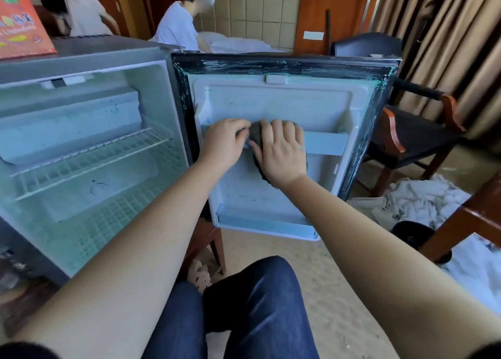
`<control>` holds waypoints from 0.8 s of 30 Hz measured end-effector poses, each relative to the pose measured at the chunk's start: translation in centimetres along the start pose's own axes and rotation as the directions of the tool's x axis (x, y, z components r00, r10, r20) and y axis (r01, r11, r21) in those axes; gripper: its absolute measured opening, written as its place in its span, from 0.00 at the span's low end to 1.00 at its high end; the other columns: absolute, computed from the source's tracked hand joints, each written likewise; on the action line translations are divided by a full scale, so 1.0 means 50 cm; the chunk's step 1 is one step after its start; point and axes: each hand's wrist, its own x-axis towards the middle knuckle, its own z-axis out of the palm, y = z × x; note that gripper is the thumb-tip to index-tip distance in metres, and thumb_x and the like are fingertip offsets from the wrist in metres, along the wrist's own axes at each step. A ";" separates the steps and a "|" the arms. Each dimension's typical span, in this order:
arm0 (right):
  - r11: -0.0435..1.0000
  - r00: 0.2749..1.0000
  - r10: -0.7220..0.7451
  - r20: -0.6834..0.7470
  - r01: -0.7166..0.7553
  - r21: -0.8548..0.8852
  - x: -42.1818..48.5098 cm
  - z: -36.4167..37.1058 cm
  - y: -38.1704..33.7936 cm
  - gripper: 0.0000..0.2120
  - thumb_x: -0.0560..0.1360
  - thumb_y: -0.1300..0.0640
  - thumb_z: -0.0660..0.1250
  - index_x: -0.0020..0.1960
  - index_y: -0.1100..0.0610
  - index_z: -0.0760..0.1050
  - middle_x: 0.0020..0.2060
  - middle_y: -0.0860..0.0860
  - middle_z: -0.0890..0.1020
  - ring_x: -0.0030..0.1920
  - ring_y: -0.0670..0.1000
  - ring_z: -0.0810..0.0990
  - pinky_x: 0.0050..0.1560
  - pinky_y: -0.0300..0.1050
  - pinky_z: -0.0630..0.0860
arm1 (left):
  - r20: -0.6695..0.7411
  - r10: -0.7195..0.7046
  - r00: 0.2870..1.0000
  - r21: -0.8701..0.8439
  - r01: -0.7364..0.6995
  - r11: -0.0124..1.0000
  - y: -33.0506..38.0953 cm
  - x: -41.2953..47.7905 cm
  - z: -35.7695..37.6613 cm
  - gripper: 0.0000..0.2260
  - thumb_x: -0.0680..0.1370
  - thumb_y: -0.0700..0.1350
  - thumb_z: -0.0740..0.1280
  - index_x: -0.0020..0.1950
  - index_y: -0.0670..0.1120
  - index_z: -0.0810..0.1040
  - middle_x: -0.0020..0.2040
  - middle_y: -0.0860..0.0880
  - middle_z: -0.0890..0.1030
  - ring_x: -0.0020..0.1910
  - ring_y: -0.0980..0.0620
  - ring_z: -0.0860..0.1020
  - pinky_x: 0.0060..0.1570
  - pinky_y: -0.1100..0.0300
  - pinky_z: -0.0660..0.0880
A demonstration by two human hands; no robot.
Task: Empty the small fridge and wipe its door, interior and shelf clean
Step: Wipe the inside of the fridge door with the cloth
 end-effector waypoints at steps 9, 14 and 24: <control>0.990 0.991 -0.134 0.016 0.135 -0.040 -0.056 -0.036 0.212 0.21 0.79 0.46 0.60 0.59 0.63 0.70 0.44 0.59 0.76 0.45 0.59 0.72 0.50 0.50 0.64 | 0.055 -0.102 0.993 0.000 0.102 0.995 0.008 0.014 0.009 0.11 0.81 0.41 0.63 0.61 0.41 0.81 0.58 0.43 0.82 0.59 0.44 0.77 0.53 0.60 0.67; 0.996 0.990 0.037 0.136 -0.024 -0.090 -0.039 -0.040 0.174 0.18 0.76 0.46 0.58 0.50 0.63 0.70 0.42 0.60 0.76 0.43 0.60 0.74 0.48 0.50 0.63 | 0.082 -0.090 0.993 -0.008 0.091 0.996 -0.007 0.027 0.019 0.12 0.81 0.39 0.61 0.61 0.43 0.81 0.59 0.44 0.82 0.60 0.44 0.77 0.53 0.61 0.69; 0.984 0.965 0.169 0.200 -0.176 0.020 0.000 -0.002 0.189 0.20 0.77 0.46 0.62 0.48 0.65 0.72 0.45 0.64 0.77 0.50 0.64 0.74 0.53 0.55 0.65 | 0.022 0.319 0.947 0.065 -0.320 0.945 -0.099 -0.098 0.091 0.18 0.80 0.44 0.59 0.68 0.39 0.73 0.72 0.42 0.71 0.73 0.44 0.65 0.75 0.53 0.56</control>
